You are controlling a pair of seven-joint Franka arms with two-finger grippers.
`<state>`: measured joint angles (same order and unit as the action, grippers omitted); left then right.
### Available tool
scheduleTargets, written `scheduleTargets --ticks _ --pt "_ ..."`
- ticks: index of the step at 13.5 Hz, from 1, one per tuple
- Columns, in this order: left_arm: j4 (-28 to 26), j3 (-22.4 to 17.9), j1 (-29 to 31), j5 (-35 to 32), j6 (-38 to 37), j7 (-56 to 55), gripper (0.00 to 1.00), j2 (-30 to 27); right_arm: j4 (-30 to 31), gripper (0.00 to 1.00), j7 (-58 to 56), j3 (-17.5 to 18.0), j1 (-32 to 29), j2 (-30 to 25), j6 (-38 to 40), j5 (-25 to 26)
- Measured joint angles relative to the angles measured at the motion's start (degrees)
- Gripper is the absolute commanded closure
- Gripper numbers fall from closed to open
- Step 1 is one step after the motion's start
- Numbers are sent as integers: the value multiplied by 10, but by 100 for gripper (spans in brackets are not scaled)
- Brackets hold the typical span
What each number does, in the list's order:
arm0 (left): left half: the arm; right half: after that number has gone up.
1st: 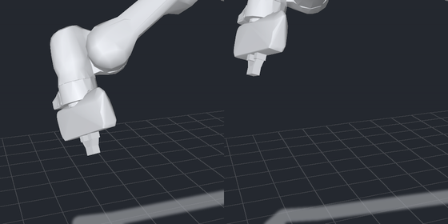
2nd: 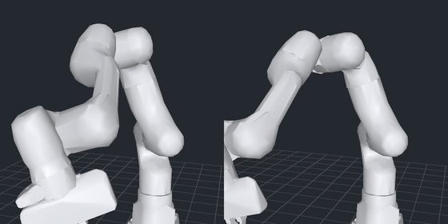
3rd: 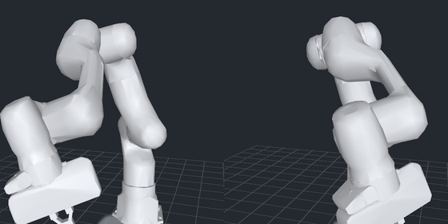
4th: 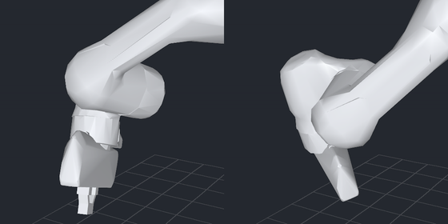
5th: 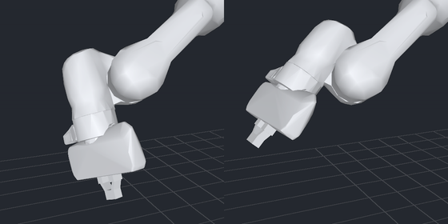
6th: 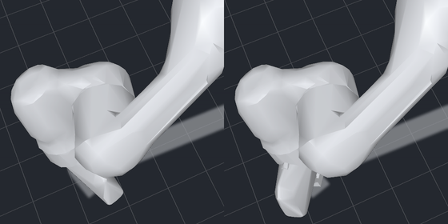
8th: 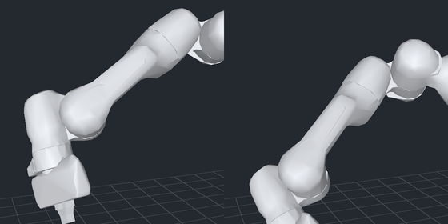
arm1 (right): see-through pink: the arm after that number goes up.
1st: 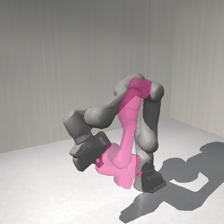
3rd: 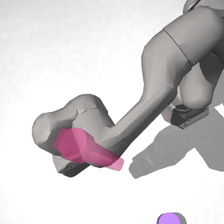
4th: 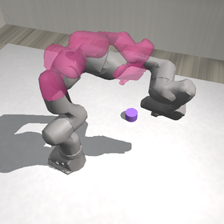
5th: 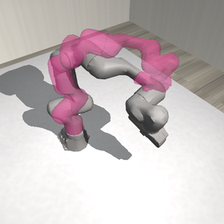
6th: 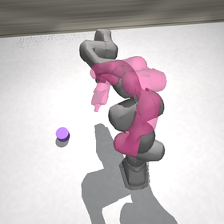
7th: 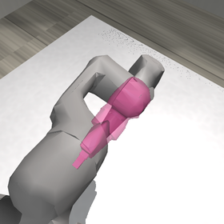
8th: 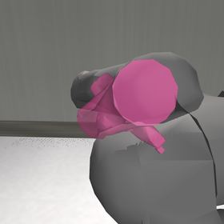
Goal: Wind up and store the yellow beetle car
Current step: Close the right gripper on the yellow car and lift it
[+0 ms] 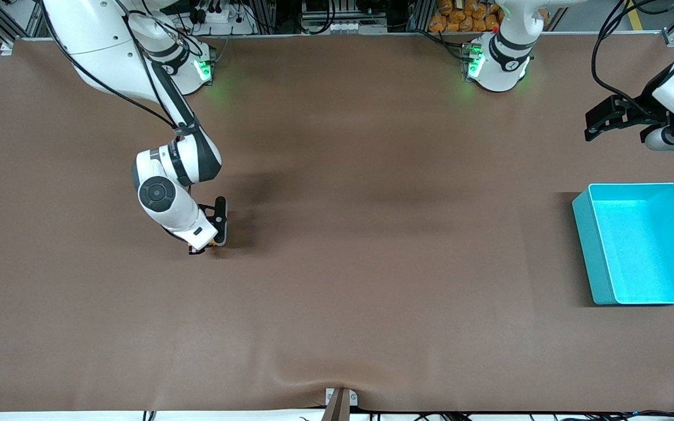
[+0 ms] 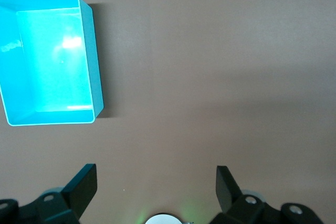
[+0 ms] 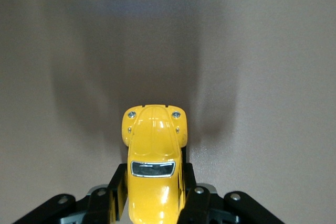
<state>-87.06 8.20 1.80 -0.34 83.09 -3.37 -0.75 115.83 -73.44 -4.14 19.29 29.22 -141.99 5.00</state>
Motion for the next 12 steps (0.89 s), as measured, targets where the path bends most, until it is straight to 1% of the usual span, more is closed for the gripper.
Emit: scheduleTargets --ticks 8,10,12 --pt "0 0 0 0 0 0 0 0 1 99 0 -2 -7 0 1 0" --pt "0 0 0 0 0 0 0 0 2 99 0 -3 -16 -1 3 0" --pt "0 0 0 0 0 0 0 0 5 99 -8 -4 -38 -2 5 0"
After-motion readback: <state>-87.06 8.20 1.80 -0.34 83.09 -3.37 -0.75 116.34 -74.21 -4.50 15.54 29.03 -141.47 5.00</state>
